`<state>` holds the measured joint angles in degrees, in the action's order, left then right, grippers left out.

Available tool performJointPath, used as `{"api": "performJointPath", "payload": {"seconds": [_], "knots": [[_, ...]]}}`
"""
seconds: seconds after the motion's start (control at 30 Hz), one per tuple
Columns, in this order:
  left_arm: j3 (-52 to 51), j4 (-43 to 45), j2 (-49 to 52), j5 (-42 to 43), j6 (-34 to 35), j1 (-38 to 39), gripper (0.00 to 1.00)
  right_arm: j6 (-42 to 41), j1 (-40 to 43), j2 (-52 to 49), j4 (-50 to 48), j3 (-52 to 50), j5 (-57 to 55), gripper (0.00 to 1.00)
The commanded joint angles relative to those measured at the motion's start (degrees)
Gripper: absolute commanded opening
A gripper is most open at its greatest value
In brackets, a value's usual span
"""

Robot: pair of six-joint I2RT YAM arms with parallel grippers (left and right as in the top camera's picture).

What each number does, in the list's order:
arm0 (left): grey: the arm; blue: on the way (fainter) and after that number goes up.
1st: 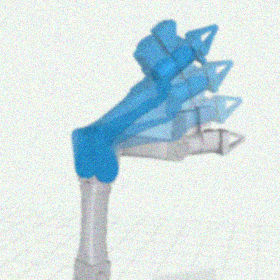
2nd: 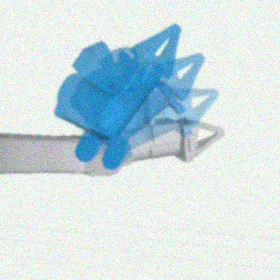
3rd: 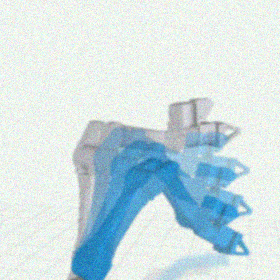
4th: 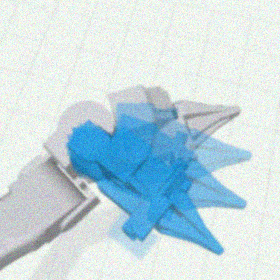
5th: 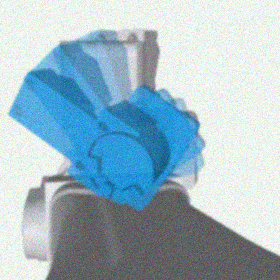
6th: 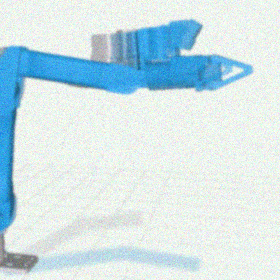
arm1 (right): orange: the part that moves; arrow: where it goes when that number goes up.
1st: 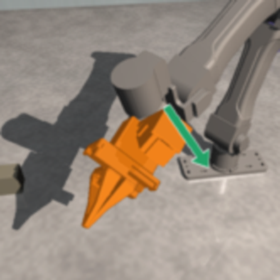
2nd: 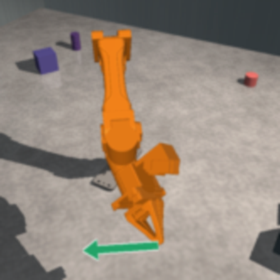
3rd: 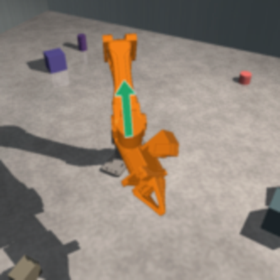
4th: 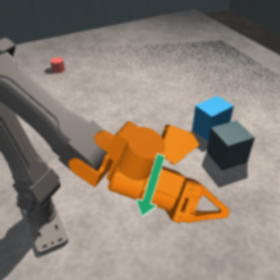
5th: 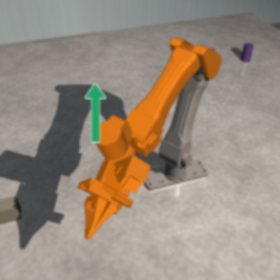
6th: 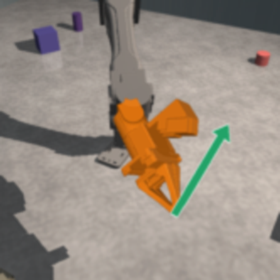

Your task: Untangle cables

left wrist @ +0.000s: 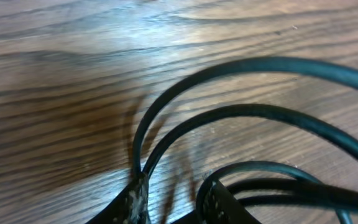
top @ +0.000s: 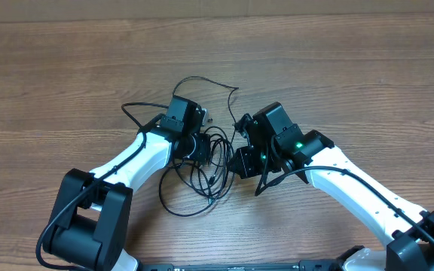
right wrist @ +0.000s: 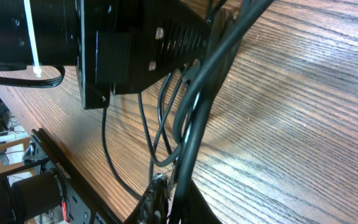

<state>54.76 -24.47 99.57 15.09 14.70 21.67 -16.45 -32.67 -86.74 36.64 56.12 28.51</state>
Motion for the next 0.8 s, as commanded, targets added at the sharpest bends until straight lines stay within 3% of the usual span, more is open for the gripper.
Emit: {"api": "performJointPath", "payload": {"seconds": [0.0, 0.2, 0.3, 0.47, 0.67, 0.77], "knots": [[-0.55, -0.33, 0.50, -3.67, 3.58, 0.09, 0.29, 0.44, 0.07, -0.17, -0.31, -0.46, -0.35, 0.07], [-0.55, 0.57, 0.52, -2.34, 3.74, 0.09, 0.43, 0.46, 0.07, -0.17, -0.42, -0.46, -0.63, 0.08], [-0.55, 0.90, 0.50, -1.97, 3.76, 0.09, 0.31, 0.44, 0.07, -0.17, -0.50, -0.46, -0.63, 0.07], [-0.55, 1.16, 0.50, -1.97, 3.69, 0.09, 0.29, 0.44, 0.07, -0.17, -0.50, -0.46, -0.61, 0.08], [-0.55, 1.14, 0.48, -1.44, 3.45, 0.11, 0.06, 0.44, 0.07, -0.17, -0.46, -0.46, -0.61, 0.07], [-0.17, 1.18, -1.57, -1.07, 2.05, -0.28, 0.04, 0.46, 0.07, -0.17, -0.33, -0.46, -0.63, 0.07]]}}
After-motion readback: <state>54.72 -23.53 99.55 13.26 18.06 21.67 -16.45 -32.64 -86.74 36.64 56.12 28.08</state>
